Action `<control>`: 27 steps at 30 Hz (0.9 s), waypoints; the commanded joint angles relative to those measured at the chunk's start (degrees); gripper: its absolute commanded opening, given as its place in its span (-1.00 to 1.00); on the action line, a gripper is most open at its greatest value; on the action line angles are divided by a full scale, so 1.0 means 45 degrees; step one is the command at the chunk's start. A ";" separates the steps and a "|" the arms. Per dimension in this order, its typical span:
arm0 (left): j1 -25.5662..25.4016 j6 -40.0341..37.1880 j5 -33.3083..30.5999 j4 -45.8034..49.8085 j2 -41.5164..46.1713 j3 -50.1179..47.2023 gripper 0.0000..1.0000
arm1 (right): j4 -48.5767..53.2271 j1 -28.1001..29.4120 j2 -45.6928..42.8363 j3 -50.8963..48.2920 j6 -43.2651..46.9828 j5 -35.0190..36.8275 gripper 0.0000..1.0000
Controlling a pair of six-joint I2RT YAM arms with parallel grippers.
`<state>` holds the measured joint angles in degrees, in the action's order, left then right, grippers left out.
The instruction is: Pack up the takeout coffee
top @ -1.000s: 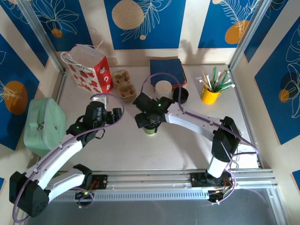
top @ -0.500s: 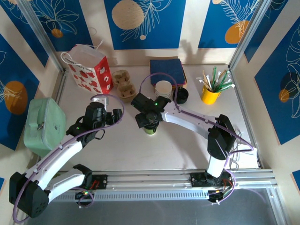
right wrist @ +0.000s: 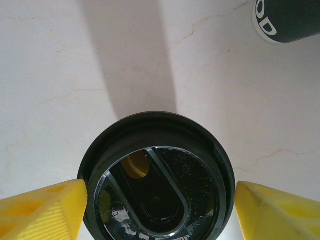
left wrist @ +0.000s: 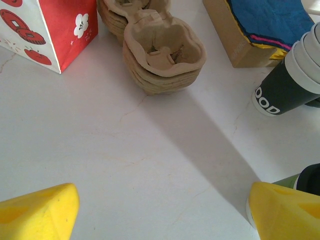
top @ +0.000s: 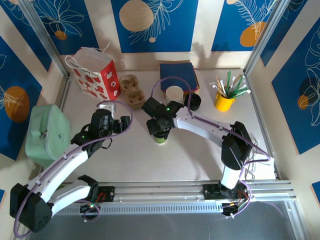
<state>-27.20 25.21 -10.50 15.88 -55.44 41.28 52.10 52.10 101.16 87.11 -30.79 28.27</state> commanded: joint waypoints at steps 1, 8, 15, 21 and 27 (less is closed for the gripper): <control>0.0146 0.0001 0.0282 -0.0241 0.0084 -0.0117 0.76 | 0.0129 -0.0076 0.0188 -0.0158 -0.0263 -0.0355 0.54; 0.0158 -0.0016 0.0283 -0.0219 0.0063 -0.0161 0.76 | 0.0230 -0.0120 0.0263 -0.0154 -0.0277 -0.0516 0.58; 0.0166 -0.0015 0.0313 -0.0268 -0.0030 -0.0109 0.75 | 0.0223 -0.0177 0.0178 -0.0198 -0.0269 -0.0669 0.59; 0.0166 0.0004 0.0420 -0.0346 -0.0184 -0.0010 0.76 | 0.0142 -0.0267 -0.0083 -0.0144 -0.0211 -0.0598 0.59; 0.0167 0.0006 0.0420 -0.0345 -0.0243 0.0027 0.75 | 0.0083 -0.0322 -0.0217 -0.0110 -0.0107 -0.0855 0.60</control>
<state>-27.09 25.21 -9.41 15.44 -56.40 41.23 51.94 50.94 101.49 86.94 -31.29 26.15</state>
